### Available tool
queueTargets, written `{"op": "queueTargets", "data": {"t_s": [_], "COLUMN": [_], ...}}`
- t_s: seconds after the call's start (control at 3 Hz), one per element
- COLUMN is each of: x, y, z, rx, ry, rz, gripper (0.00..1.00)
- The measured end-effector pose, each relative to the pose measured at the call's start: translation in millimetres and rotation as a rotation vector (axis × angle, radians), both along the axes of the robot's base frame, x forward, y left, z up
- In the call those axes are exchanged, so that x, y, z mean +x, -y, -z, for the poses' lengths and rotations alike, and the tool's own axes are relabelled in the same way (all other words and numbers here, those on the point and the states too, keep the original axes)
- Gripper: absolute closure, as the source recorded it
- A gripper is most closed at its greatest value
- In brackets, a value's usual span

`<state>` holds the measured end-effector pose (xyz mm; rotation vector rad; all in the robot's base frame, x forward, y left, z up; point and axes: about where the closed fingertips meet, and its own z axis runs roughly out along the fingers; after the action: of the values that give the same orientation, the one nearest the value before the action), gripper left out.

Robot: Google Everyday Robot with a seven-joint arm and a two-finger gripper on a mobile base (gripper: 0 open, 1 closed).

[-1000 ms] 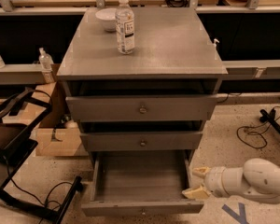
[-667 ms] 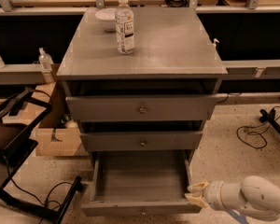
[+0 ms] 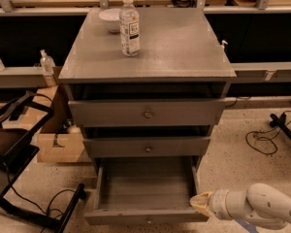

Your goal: Close bottom drawer

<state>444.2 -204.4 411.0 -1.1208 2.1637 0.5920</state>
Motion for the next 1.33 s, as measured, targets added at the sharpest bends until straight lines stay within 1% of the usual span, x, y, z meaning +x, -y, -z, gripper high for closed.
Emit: {"op": "queueTargets", "data": {"t_s": [0.33, 0.67, 1.0, 1.33], "x": [-2.0, -8.8, -13.1, -12.1], "y": [-2.8, -4.4, -1.0, 1.3], "z": [19.5, 80.9, 127.3, 167.8], "rx": [-0.038, -0.130, -0.091, -0.020], "ry": [-0.015, -0.039, -0.049, -0.076], "rz": [0.015, 0.034, 0.023, 0.012], "gripper": [1.00, 1.00, 1.00, 1.00]}}
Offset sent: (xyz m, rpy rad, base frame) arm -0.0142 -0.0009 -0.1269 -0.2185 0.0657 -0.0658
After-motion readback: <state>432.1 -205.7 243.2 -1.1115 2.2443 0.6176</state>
